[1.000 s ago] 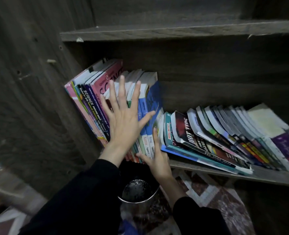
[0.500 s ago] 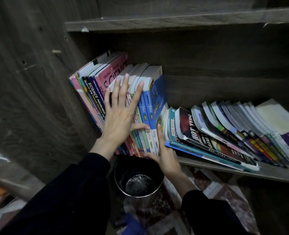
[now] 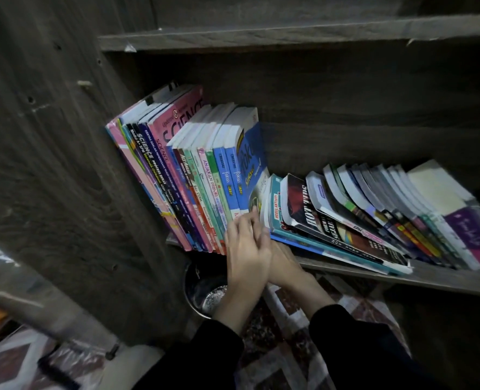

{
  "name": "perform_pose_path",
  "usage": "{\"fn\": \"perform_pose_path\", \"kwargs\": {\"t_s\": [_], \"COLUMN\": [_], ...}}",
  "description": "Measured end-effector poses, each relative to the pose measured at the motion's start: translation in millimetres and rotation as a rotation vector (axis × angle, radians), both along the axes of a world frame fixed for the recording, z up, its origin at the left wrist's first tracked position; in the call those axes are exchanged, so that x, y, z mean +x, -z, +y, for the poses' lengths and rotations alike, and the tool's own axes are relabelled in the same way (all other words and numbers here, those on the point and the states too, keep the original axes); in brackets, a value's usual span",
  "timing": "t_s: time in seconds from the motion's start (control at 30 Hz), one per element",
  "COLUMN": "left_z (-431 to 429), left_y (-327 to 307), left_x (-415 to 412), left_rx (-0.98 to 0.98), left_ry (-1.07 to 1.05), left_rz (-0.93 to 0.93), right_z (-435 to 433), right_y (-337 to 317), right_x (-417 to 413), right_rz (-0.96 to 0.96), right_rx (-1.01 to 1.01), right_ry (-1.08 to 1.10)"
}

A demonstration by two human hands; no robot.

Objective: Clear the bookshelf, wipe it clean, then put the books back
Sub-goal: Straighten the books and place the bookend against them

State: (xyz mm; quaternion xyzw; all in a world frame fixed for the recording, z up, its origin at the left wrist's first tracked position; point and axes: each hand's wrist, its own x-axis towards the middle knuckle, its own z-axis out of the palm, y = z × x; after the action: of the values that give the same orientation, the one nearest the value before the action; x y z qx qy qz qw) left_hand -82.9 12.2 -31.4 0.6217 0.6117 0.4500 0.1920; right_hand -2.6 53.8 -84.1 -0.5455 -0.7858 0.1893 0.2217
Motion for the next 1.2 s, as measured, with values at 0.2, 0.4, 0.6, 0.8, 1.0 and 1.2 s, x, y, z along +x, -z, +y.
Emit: {"fn": "perform_pose_path", "kwargs": {"t_s": [0.2, 0.4, 0.6, 0.8, 1.0, 1.2], "left_z": [8, 16, 28, 49, 71, 71], "left_y": [5, 15, 13, 18, 1, -16], "left_x": [-10, -13, 0, 36, 80, 117], "left_rx": [-0.204, -0.489, -0.705, -0.68, -0.557, -0.537], "left_ry": [0.02, -0.031, 0.207, 0.38, 0.477, 0.522], "left_rz": [-0.016, -0.612, -1.056, -1.546, -1.602, -1.234], "right_z": [-4, -14, -40, -46, -27, -31], "right_y": [3, 1, 15, -7, -36, -49], "right_x": [7, 27, 63, 120, 196, 227], "right_rz": [-0.079, 0.025, -0.008, -0.009, -0.129, -0.088], "right_rx": [0.131, 0.292, 0.557, 0.916, 0.539, 0.446], "right_ry": [-0.04, -0.053, 0.015, 0.461, 0.907, 0.926]}}
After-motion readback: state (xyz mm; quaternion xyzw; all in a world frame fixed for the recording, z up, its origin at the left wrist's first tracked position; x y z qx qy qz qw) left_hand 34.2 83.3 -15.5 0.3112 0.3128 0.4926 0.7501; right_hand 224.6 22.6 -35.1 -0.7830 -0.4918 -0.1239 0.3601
